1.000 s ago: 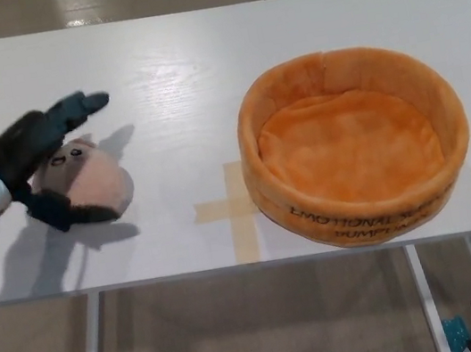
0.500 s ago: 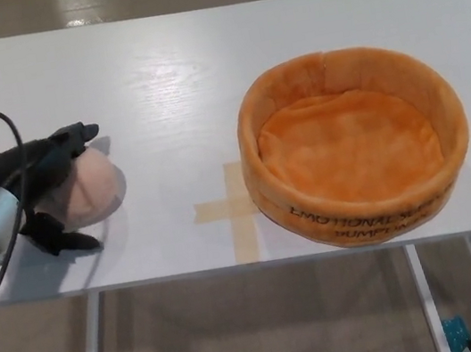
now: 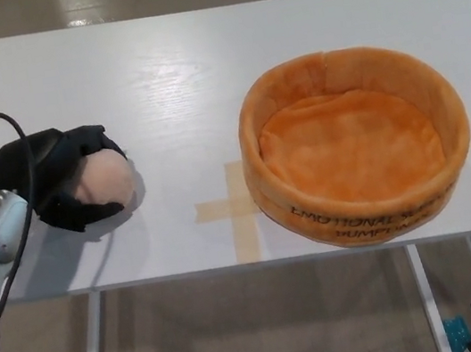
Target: Use the left hand to pick up the pink round toy on the left and place it inside the orange plate on the desk.
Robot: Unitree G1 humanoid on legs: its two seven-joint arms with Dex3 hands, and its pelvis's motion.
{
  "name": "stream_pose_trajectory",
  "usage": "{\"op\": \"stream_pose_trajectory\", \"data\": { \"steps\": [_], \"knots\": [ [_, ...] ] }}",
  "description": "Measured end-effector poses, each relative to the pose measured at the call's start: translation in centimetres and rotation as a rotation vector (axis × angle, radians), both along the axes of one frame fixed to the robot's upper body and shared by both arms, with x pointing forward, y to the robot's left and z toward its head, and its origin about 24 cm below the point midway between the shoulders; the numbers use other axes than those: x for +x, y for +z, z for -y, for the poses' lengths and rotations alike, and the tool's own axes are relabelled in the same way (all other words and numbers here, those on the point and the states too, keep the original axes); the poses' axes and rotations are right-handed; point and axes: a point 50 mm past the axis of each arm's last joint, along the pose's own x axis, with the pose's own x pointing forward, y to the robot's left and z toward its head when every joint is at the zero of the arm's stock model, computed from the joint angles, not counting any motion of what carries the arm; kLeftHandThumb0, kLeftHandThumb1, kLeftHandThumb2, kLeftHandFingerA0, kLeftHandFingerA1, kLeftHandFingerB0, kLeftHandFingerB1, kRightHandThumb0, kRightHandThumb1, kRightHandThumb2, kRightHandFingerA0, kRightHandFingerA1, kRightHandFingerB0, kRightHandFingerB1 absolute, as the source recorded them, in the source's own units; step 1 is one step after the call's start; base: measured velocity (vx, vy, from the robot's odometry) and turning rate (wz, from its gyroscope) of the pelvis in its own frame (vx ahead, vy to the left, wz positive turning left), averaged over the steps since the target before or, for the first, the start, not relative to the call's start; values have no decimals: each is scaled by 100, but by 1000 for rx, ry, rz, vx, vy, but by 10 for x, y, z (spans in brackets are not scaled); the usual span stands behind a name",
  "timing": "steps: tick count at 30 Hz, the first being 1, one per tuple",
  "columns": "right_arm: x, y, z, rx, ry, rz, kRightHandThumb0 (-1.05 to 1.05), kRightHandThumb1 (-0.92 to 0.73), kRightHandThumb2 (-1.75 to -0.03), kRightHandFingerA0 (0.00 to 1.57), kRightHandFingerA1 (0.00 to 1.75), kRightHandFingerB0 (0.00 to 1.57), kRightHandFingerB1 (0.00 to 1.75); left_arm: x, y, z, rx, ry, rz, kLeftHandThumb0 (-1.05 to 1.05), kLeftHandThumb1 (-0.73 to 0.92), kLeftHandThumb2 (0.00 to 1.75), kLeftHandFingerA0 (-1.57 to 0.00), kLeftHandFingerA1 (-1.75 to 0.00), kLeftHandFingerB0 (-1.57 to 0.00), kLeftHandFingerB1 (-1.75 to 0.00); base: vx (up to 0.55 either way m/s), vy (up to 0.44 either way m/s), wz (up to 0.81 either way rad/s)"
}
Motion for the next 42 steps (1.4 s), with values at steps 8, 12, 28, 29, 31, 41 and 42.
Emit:
{"op": "stream_pose_trajectory", "data": {
  "steps": [8,12,28,29,31,41,42],
  "knots": [
    [0,0,0,0,-2,1,-37,-55,-57,72,57,61,44,0,2,1,-20,-8,29,-16,82,64,-73,-153,-71,-109,0,0,0],
    [0,0,0,-3,0,0,-37,-55,-57,71,57,61,44,0,6,2,-39,-16,62,-19,83,64,-76,-153,-77,-95,0,0,0],
    [-2,-1,0,-6,2,-7,-35,-53,-56,77,68,62,44,20,98,32,-90,-132,390,-33,83,68,-77,-165,-71,-115,0,0,0],
    [-3,-2,1,-5,0,-9,-35,-53,-56,77,68,62,44,22,107,40,-90,-157,415,-33,83,68,-77,-165,-71,-115,0,0,0],
    [-4,-2,1,-5,-2,-12,-35,-54,-57,77,66,62,44,23,115,49,-95,-185,439,-24,77,65,-81,-166,-76,-113,0,0,0],
    [-8,-4,1,-3,-4,-20,-37,-54,-56,75,67,63,44,25,138,115,-119,-349,489,-26,78,65,-81,-167,-70,-130,0,0,0],
    [-8,-4,1,-3,-4,-20,-38,-55,-57,74,67,63,44,25,138,122,-123,-364,484,-25,77,64,-80,-168,-68,-133,0,0,0]
  ]
}}
